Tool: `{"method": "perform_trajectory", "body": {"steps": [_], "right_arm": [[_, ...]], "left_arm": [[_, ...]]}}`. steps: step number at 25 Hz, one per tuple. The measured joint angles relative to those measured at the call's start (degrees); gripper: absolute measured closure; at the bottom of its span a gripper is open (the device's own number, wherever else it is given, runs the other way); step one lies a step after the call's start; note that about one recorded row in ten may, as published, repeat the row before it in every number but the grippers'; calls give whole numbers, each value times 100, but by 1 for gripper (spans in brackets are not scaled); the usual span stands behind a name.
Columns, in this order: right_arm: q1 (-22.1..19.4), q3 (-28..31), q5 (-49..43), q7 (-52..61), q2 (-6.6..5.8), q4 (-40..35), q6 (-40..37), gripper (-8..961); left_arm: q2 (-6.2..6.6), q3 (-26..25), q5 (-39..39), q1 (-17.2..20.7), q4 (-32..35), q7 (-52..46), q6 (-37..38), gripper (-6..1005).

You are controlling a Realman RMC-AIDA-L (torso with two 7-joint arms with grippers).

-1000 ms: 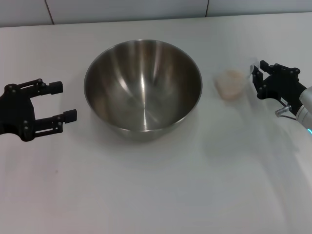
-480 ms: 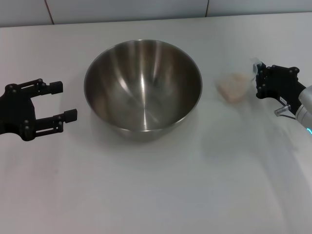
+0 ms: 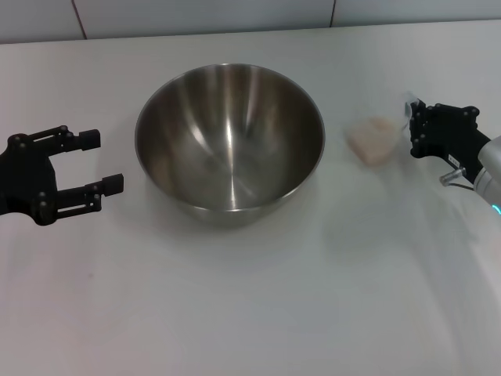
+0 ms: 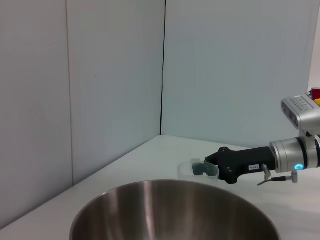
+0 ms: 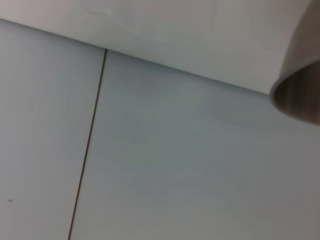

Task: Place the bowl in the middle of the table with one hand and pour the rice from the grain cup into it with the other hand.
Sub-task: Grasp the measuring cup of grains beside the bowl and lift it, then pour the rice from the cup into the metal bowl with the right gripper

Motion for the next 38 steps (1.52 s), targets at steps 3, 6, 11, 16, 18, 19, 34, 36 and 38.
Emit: {"method": "perform_trajectory", "body": {"steps": [3,6,11,16,18,19,34,36,38], "right_arm": [[6,38,32,-1,0,-20,-159,948],[11,49,74,0,0,-59,-382,948],[146,20,122,-43,-5,-282,-815,948],[426,-8,110,-817,-15,-339,-1005,949],[597,-33,63,-1308,-17,-341,-1029,949],[597,-33,63,-1308,-17,-341,-1029,949],[981,-633,31,-3729,0,-325,-1506,949],[992,-791,30,-4284,0,-304,-1587,949],[999,-989,28,-4605,2,-302,-1622,949]], "left_arm": [[0,-2,0,0,0,0,0,246],[0,-10,0,0,0,0,1,246],[-1,-18,0,-10,0,5,2,246],[0,-26,0,-14,0,7,2,246],[-2,-26,0,-15,4,8,8,247],[-2,-26,0,-15,4,8,8,247],[-57,-74,-32,-15,9,4,0,247],[-62,-114,-28,-16,9,5,0,247],[-71,-153,-19,-20,9,7,1,247]]}}
